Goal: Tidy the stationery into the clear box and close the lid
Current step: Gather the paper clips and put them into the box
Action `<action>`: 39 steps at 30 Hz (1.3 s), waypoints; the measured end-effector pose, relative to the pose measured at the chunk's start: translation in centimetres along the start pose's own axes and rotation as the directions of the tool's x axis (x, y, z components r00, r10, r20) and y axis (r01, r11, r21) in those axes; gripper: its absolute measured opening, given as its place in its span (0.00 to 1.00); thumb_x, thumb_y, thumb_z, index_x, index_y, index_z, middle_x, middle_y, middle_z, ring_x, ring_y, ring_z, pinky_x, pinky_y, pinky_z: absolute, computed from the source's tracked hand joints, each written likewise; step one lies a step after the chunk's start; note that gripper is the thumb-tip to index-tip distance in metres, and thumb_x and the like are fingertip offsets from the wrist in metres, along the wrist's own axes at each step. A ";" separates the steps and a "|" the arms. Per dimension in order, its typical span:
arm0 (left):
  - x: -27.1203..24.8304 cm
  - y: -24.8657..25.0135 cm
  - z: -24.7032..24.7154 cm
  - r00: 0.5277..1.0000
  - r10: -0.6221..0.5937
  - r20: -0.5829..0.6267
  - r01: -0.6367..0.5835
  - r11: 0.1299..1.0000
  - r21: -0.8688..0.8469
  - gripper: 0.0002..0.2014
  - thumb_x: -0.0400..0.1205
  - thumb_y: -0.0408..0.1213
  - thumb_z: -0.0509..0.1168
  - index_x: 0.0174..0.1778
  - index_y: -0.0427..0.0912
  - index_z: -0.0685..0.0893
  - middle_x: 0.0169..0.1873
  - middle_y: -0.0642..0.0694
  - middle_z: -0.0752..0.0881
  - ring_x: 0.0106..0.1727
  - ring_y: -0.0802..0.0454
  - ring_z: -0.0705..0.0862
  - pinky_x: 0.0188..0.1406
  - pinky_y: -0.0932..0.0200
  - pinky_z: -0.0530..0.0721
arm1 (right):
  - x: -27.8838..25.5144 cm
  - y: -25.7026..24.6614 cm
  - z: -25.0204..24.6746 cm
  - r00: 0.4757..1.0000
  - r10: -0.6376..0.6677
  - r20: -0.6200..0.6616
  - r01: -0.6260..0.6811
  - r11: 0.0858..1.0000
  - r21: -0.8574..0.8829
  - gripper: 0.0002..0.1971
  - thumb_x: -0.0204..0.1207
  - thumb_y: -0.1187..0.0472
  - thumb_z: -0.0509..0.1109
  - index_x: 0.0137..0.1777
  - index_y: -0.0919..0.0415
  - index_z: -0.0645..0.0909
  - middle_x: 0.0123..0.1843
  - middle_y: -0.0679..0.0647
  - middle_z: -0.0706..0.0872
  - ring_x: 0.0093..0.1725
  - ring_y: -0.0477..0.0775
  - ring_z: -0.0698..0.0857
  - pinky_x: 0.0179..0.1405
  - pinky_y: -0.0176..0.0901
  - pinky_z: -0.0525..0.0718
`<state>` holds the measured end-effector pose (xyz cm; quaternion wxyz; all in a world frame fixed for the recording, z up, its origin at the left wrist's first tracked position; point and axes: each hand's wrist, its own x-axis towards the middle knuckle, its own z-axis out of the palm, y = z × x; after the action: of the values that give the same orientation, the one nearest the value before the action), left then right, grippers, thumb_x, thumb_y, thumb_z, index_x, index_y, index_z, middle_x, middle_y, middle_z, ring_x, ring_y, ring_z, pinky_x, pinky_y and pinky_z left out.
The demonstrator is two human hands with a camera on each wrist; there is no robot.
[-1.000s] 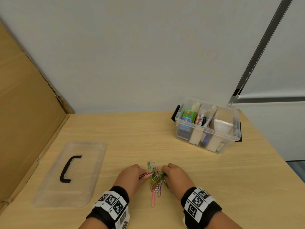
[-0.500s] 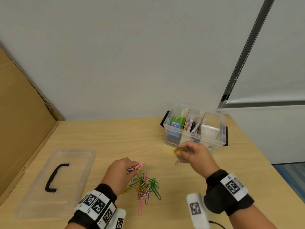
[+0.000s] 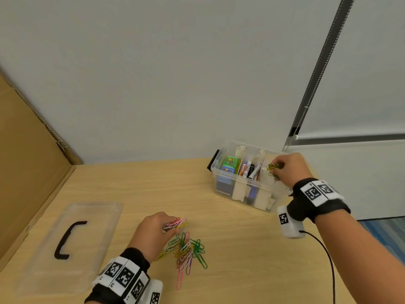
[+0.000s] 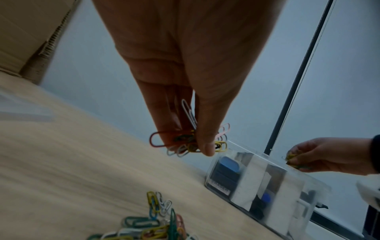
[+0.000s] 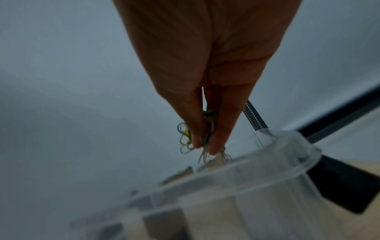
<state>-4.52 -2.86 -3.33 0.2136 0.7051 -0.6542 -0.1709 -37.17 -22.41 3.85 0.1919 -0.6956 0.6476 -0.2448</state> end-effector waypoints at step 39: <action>19.0 26.6 8.3 0.853 0.096 0.513 -0.328 0.863 0.384 0.11 0.83 0.31 0.61 0.58 0.32 0.84 0.57 0.34 0.86 0.59 0.38 0.84 0.58 0.50 0.80 | -7.8 8.7 5.8 0.905 -0.302 -0.300 0.298 0.953 -0.062 0.25 0.84 0.51 0.47 0.80 0.51 0.64 0.81 0.44 0.65 0.80 0.47 0.66 0.75 0.50 0.72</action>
<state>-29.79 -23.86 4.33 -0.1087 0.5921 -0.7834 -0.1545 -41.10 -15.66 -6.69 0.0441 -0.7418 0.5566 -0.3714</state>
